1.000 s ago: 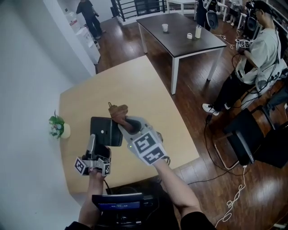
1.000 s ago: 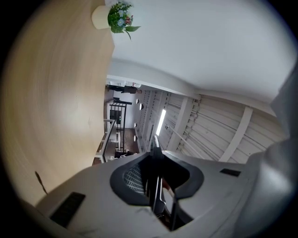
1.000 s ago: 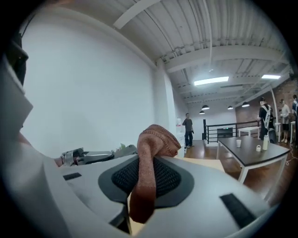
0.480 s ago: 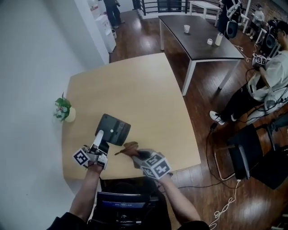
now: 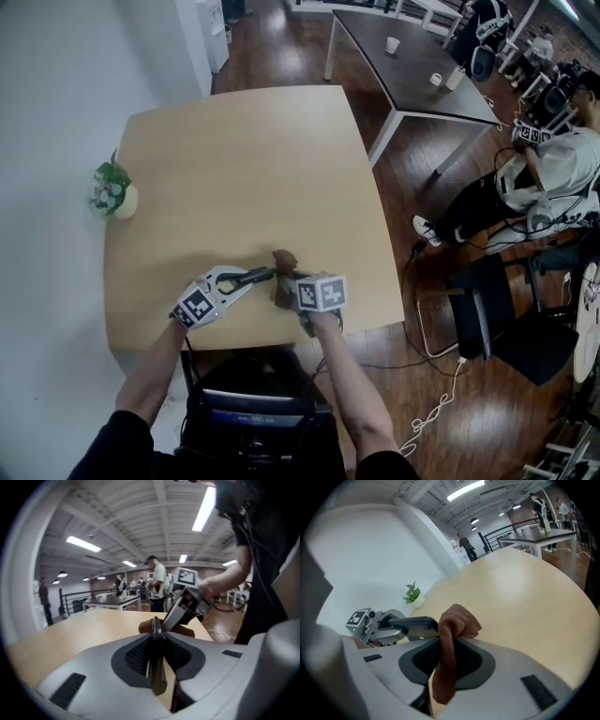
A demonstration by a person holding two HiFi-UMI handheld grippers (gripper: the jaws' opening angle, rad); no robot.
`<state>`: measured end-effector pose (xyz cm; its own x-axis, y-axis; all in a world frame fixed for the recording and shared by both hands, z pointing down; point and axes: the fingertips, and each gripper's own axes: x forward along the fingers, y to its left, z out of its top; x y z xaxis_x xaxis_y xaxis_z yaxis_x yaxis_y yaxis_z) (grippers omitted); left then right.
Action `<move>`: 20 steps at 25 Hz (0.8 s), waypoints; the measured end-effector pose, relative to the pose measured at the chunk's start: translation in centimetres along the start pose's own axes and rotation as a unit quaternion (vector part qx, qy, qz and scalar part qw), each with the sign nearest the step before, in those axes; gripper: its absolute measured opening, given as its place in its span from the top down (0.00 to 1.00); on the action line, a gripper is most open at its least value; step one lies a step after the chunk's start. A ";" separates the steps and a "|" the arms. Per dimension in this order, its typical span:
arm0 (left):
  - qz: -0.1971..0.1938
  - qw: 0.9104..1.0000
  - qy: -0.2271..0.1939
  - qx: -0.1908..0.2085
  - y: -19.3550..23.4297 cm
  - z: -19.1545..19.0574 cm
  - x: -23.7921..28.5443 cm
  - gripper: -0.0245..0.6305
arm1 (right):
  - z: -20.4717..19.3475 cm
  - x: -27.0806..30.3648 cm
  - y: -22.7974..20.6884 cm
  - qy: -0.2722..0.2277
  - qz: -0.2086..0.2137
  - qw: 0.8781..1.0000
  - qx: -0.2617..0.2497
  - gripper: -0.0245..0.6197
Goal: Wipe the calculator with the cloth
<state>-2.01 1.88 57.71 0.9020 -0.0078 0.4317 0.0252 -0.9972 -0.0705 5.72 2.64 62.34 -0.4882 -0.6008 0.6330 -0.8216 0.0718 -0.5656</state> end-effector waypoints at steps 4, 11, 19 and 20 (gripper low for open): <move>-0.068 0.990 0.044 0.111 -4.7 -2.7 -0.1 0.84 | -4.0 1.0 -1.4 0.053 -0.026 0.998 0.006 0.84; -0.092 0.955 0.123 0.253 -9.8 -9.3 -1.6 0.73 | -10.2 2.7 0.0 0.124 -0.063 0.989 -0.050 0.83; -0.029 0.992 0.124 0.013 -7.8 -13.0 -4.5 0.56 | -9.2 2.5 -0.2 0.076 -0.144 0.985 -0.059 0.83; -0.009 0.991 0.093 -0.093 -6.7 -12.5 -5.0 0.55 | -9.0 2.3 -0.6 0.061 -0.154 0.985 -0.040 0.84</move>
<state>-12.11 7.67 67.25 0.8071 0.0128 0.5903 -0.0555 -0.9937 0.0975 2.51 8.37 68.86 -0.2400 -0.5034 0.8300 -0.9544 -0.0339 -0.2965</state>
